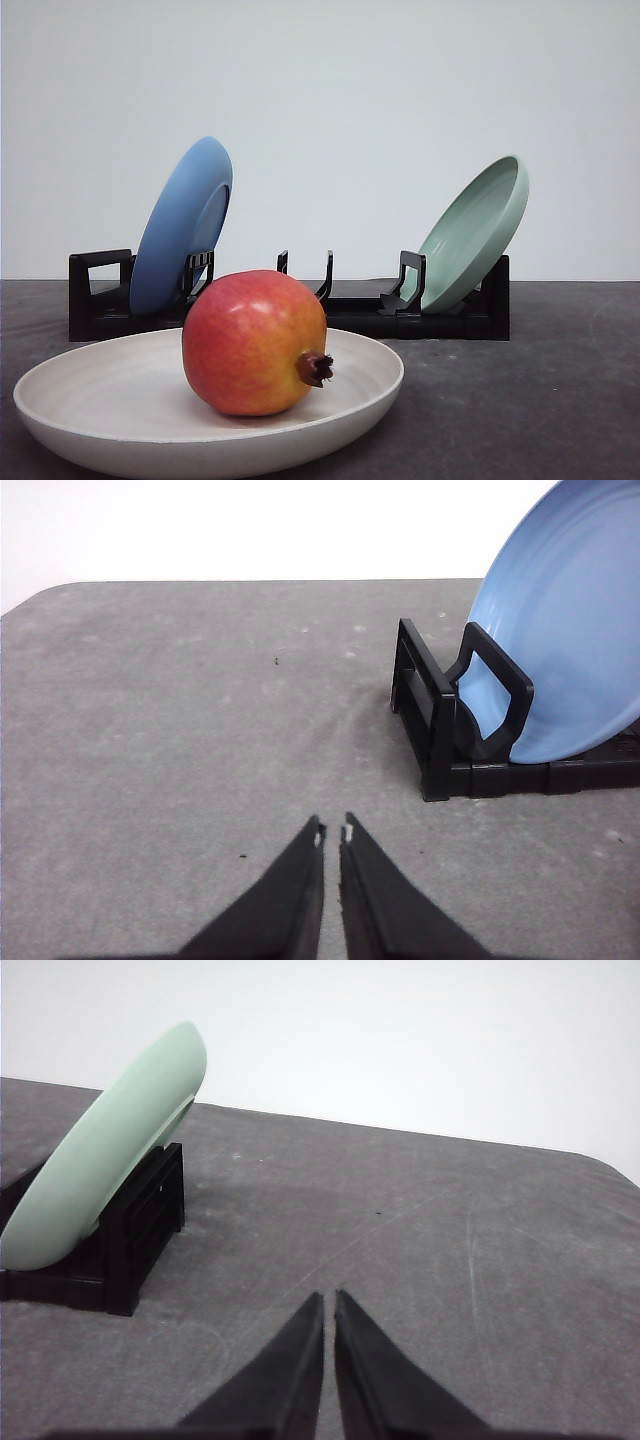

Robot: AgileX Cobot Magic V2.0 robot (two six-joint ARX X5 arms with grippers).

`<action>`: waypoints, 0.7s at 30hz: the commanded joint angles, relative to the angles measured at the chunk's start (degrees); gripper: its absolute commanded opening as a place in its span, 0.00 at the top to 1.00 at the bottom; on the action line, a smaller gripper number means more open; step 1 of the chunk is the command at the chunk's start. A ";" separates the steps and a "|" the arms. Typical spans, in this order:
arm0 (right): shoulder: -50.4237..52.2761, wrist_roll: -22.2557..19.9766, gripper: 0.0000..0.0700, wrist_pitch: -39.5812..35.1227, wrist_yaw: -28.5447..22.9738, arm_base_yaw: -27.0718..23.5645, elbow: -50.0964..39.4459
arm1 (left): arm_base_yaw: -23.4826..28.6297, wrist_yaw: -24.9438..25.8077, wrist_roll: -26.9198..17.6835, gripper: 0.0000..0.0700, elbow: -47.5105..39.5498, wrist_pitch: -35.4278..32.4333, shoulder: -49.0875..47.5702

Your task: Place pomegranate in white plate

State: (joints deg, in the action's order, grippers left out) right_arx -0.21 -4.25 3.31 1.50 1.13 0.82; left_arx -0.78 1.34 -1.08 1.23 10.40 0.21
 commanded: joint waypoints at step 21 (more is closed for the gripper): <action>0.00 0.61 0.98 -0.76 -0.06 0.04 -0.24 | 0.07 -0.07 -0.83 0.99 -0.55 -0.14 -0.07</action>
State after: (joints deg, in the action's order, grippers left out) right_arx -0.21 -4.25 3.31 1.50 1.13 0.84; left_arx -0.78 1.34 -1.08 1.23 10.41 0.21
